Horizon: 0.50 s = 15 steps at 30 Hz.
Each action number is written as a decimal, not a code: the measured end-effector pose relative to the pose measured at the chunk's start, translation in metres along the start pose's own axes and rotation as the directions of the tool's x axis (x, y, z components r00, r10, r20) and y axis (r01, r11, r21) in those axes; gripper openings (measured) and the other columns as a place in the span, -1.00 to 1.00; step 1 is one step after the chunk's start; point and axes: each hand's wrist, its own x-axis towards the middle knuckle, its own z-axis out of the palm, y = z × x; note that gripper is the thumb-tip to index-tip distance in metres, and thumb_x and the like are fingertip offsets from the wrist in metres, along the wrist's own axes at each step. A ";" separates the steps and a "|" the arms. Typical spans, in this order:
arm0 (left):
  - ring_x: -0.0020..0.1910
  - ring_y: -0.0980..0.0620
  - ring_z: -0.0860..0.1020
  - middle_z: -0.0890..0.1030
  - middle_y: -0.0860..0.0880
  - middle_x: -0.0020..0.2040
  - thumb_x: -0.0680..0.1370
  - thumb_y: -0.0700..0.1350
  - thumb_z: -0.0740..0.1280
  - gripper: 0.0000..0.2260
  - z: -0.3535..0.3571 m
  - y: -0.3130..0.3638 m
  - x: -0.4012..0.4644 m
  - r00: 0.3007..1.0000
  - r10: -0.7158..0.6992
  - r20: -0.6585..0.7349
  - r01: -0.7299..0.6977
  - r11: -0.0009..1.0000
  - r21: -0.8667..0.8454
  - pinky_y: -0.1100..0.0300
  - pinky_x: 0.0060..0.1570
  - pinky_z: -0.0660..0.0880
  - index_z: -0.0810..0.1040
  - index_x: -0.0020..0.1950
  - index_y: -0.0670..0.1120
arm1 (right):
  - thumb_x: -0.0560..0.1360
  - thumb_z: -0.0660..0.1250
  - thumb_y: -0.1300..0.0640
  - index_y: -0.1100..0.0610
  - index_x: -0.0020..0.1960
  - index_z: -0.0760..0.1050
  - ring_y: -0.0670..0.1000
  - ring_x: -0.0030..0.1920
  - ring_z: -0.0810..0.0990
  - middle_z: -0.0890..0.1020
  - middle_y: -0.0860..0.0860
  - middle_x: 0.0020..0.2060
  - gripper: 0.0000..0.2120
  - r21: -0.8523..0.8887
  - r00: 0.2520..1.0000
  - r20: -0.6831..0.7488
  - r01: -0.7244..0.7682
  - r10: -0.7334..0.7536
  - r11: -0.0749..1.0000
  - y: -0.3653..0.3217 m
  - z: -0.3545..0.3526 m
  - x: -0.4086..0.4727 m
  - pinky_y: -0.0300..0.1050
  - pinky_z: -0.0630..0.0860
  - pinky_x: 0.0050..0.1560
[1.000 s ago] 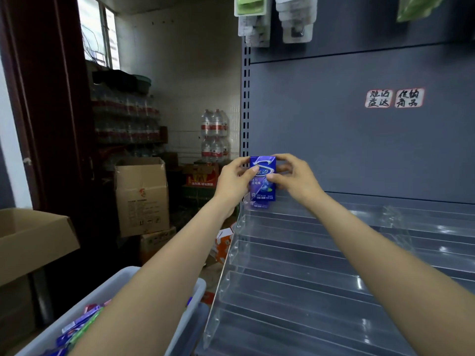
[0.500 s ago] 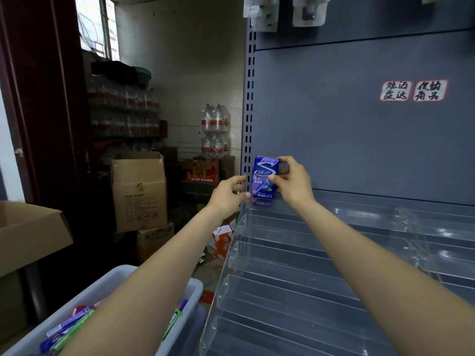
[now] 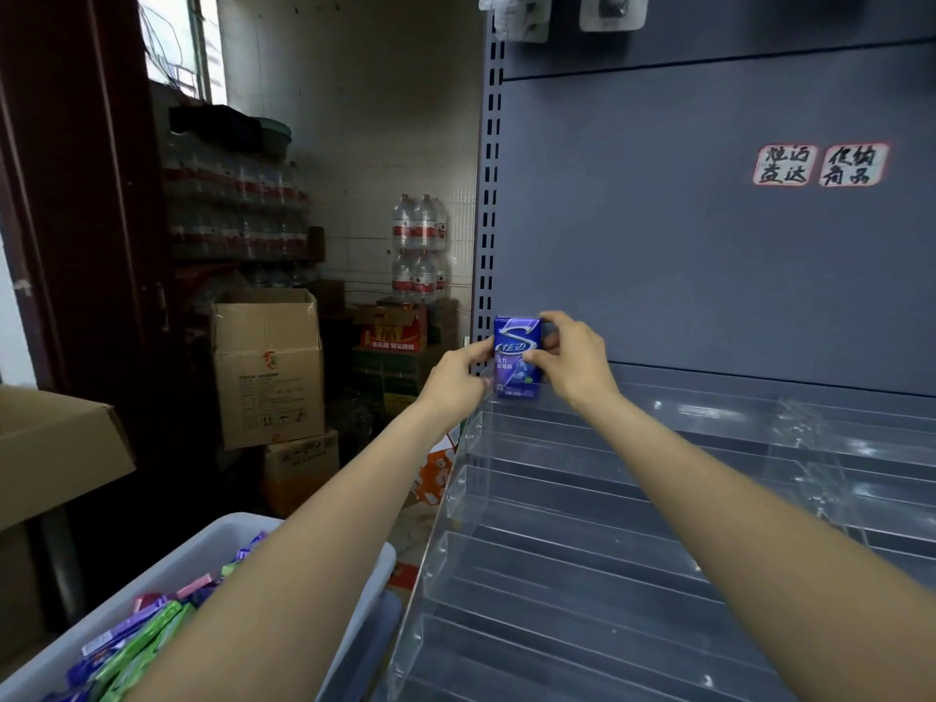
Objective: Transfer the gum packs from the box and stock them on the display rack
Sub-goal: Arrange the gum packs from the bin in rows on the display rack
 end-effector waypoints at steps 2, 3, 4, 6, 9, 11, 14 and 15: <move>0.35 -0.09 0.39 0.39 -0.08 0.41 0.57 -0.35 0.20 -0.47 -0.001 -0.002 0.001 1.000 -0.003 0.006 0.003 0.999 -0.042 0.01 0.15 0.49 0.24 0.50 -0.02 | 0.49 0.36 0.23 0.15 0.36 0.33 0.09 0.18 0.51 0.49 0.17 0.18 -0.53 0.014 1.000 -0.017 -0.010 0.010 1.000 0.001 0.005 -0.002 -0.03 0.53 0.13; 0.37 -0.07 0.37 0.39 -0.08 0.41 0.58 -0.35 0.20 -0.47 -0.002 -0.002 0.001 1.000 -0.007 0.002 0.007 0.998 -0.062 0.03 0.15 0.50 0.23 0.50 -0.02 | 0.49 0.36 0.23 0.14 0.36 0.32 0.09 0.19 0.50 0.48 0.16 0.18 -0.53 0.004 1.000 -0.024 -0.003 0.003 1.000 0.001 0.006 -0.003 -0.07 0.51 0.11; 0.37 -0.06 0.36 0.39 -0.08 0.41 0.58 -0.34 0.20 -0.48 -0.003 -0.002 0.002 1.000 -0.011 -0.003 0.011 0.997 -0.079 0.02 0.16 0.49 0.22 0.50 -0.01 | 0.49 0.36 0.22 0.12 0.37 0.31 0.08 0.19 0.49 0.47 0.16 0.18 -0.52 -0.017 1.000 -0.029 0.011 -0.011 1.000 0.001 0.008 -0.004 -0.10 0.49 0.09; 0.36 -0.05 0.37 0.40 -0.08 0.40 0.58 -0.33 0.20 -0.47 -0.003 0.000 0.002 1.000 -0.017 -0.004 0.016 0.994 -0.107 -0.01 0.18 0.49 0.21 0.51 -0.01 | 0.50 0.35 0.19 0.09 0.38 0.29 0.07 0.19 0.49 0.44 0.14 0.19 -0.51 -0.103 0.998 -0.038 0.035 -0.039 0.994 0.000 0.009 -0.005 -0.12 0.48 0.06; 0.34 -0.02 0.39 0.42 -0.10 0.38 0.58 -0.32 0.23 -0.49 -0.001 0.002 0.002 1.000 -0.002 -0.010 0.001 0.994 -0.108 0.00 0.19 0.49 0.23 0.50 -0.04 | 0.50 0.35 0.15 0.07 0.39 0.31 0.07 0.19 0.50 0.44 0.12 0.22 -0.51 -0.184 0.997 -0.053 0.046 -0.056 0.982 0.001 0.009 -0.006 -0.09 0.49 0.07; 0.31 -0.01 0.41 0.44 -0.09 0.36 0.58 -0.29 0.24 -0.51 0.001 0.002 0.003 1.000 -0.001 -0.020 -0.001 0.995 -0.103 0.06 0.14 0.51 0.25 0.49 -0.05 | 0.50 0.36 0.19 0.07 0.40 0.32 0.06 0.19 0.51 0.50 0.12 0.22 -0.50 -0.146 0.997 -0.049 0.059 -0.067 0.987 0.003 0.010 -0.006 -0.06 0.52 0.10; 0.27 0.00 0.46 0.48 -0.10 0.32 0.59 -0.23 0.25 -0.58 0.004 0.003 0.005 0.996 -0.014 -0.089 0.005 0.995 -0.095 0.11 0.06 0.52 0.31 0.44 -0.08 | 0.50 0.35 0.21 0.08 0.41 0.30 0.05 0.21 0.51 0.51 0.11 0.24 -0.48 -0.133 0.997 -0.020 0.071 -0.075 0.988 0.004 0.009 -0.007 -0.03 0.55 0.13; 0.26 0.00 0.48 0.50 -0.10 0.31 0.59 -0.21 0.25 -0.61 0.005 0.004 0.005 0.993 -0.019 -0.117 0.009 0.996 -0.086 0.13 0.04 0.53 0.33 0.42 -0.09 | 0.50 0.35 0.21 0.08 0.42 0.29 0.05 0.21 0.51 0.51 0.11 0.24 -0.48 -0.138 0.997 -0.011 0.073 -0.076 0.988 0.002 0.008 -0.008 -0.03 0.55 0.13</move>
